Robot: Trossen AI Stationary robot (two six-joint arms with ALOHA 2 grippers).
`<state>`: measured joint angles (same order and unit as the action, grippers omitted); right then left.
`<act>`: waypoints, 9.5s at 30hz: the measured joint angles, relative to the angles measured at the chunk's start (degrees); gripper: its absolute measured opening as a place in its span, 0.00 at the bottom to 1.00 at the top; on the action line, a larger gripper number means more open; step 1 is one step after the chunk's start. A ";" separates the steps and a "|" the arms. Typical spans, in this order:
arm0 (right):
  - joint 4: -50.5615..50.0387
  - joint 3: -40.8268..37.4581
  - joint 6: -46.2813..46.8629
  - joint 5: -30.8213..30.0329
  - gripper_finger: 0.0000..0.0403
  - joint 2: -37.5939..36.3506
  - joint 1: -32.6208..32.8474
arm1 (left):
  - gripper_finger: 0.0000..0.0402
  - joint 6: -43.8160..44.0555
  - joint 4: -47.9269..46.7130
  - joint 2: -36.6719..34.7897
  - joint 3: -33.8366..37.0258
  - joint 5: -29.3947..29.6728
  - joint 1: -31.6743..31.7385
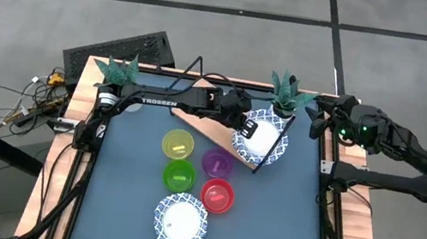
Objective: Place and stack bowls onto a shelf
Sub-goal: Stack blue pattern plate on top of the blue pattern plate on the shelf, then adjust the stacked blue pattern plates on the shelf, then stack blue pattern plate on top of the blue pattern plate on the shelf
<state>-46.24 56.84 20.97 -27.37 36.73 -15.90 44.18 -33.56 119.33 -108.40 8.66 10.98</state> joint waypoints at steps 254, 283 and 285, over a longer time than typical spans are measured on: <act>12.02 -25.38 29.50 12.30 0.44 13.88 14.25 | 0.01 54.21 16.59 -27.83 56.35 -7.58 -42.60; 12.50 -25.38 30.20 10.69 0.44 13.86 14.25 | 0.00 45.05 21.17 -51.69 56.33 15.05 -12.96; 12.48 -25.38 31.01 10.62 0.44 13.86 14.25 | 0.00 42.37 25.09 -50.26 56.32 11.34 -9.47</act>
<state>-33.76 31.46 51.98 -16.75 50.59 -1.65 86.56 -8.47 69.06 -52.08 20.00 1.51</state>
